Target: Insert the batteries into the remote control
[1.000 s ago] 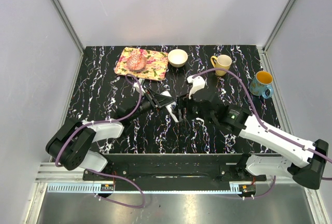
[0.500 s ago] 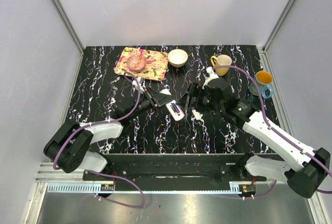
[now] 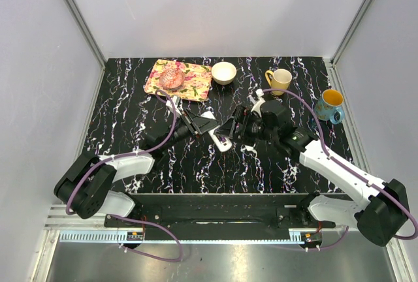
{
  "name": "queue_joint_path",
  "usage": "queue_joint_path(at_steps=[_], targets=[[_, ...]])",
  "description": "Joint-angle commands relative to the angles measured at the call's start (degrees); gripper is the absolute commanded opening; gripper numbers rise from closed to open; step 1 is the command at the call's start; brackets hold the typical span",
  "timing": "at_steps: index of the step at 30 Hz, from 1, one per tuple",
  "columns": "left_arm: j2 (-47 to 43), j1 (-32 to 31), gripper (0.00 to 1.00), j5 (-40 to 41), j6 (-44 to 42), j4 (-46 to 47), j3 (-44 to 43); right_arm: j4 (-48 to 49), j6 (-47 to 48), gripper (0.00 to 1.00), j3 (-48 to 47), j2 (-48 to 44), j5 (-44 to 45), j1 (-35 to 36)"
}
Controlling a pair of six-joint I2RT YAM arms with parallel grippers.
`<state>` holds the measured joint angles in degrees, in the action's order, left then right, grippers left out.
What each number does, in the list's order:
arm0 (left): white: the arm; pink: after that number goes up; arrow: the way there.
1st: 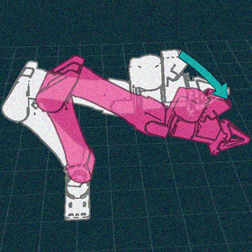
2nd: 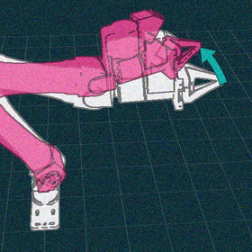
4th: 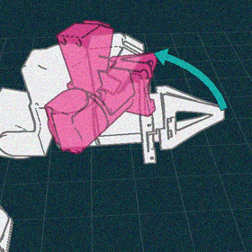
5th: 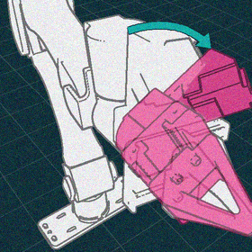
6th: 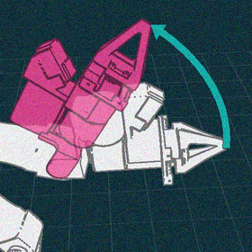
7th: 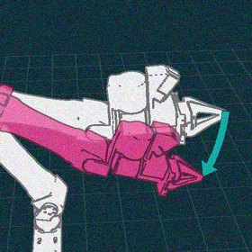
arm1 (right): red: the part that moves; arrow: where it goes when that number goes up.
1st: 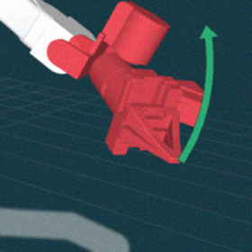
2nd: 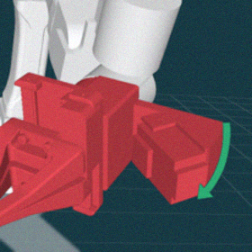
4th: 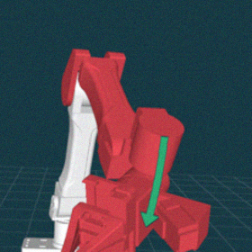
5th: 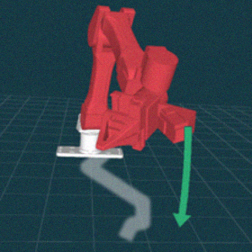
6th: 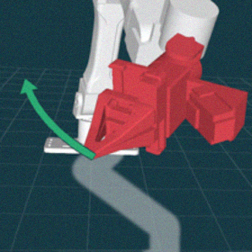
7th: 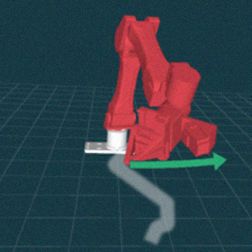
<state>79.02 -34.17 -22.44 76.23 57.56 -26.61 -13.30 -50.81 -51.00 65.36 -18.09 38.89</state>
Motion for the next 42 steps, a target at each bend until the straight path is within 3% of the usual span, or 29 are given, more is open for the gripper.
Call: queue_joint_path(at_steps=[1, 42], targets=[[-1.2, -0.1, 0.0, 0.6, -0.4, 6.1, -0.8, 6.4, -3.9, 0.94, 1.4, 0.4, -2.7, -2.1], [1.1, -0.1, 0.0, -0.4, 3.9, 13.0, -1.7, 12.7, -7.6, 0.88, 7.7, 2.7, -6.6, -4.4]])
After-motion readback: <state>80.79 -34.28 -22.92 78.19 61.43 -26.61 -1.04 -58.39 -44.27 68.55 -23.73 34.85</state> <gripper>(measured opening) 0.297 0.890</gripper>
